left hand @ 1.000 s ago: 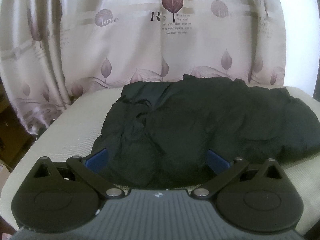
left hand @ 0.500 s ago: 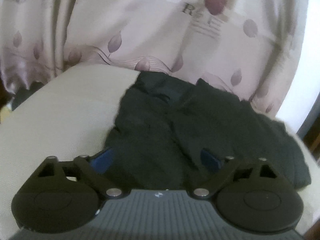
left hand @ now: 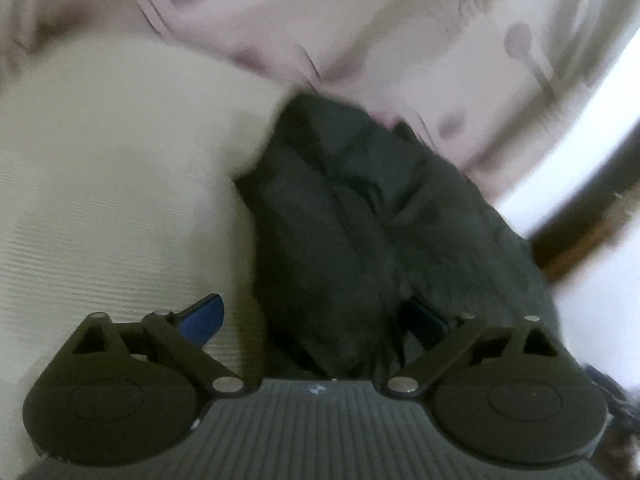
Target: Fold large clothes
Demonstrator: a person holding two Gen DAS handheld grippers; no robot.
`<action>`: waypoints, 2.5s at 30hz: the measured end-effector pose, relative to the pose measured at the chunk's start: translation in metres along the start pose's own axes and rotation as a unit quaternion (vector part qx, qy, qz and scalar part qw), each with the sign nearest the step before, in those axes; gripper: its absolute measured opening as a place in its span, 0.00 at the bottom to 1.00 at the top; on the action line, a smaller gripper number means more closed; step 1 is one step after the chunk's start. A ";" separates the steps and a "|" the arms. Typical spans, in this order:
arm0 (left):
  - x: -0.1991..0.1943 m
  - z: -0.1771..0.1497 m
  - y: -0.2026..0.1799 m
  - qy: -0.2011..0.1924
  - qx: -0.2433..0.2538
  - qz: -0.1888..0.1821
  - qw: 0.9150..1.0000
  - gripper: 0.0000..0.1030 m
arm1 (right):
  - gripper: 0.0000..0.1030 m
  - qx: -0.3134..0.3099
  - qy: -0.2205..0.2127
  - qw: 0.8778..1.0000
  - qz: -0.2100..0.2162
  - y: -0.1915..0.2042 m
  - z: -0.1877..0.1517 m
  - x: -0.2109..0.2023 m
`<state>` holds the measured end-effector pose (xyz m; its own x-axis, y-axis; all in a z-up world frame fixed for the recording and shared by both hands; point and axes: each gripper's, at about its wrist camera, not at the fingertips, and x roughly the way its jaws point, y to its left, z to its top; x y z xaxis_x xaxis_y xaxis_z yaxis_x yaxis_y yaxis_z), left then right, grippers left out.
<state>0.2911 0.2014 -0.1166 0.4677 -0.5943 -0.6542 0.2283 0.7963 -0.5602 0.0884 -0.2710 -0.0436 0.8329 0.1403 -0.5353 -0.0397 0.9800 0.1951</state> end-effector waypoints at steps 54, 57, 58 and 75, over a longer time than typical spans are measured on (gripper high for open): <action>-0.044 -0.024 -0.128 -0.068 -0.059 -0.174 0.981 0.26 | 0.10 -0.114 0.038 0.988 0.096 0.106 0.019 0.171; -0.034 -0.014 -0.169 -0.064 -0.063 -0.177 0.980 0.26 | 0.10 -0.063 0.040 0.990 0.118 0.103 0.016 0.166; -0.032 -0.013 -0.179 -0.062 -0.062 -0.176 0.980 0.26 | 0.10 -0.038 0.042 0.990 0.130 0.100 0.015 0.164; 0.068 -0.025 -0.294 -0.038 0.006 -0.217 0.975 0.26 | 0.09 0.262 0.084 0.923 0.268 -0.013 -0.036 0.099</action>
<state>0.2344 -0.0760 -0.0096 0.3856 -0.8666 -0.3167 0.4288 0.4722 -0.7702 0.1513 -0.2644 -0.1289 0.6718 0.6479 -0.3591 -0.1116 0.5677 0.8156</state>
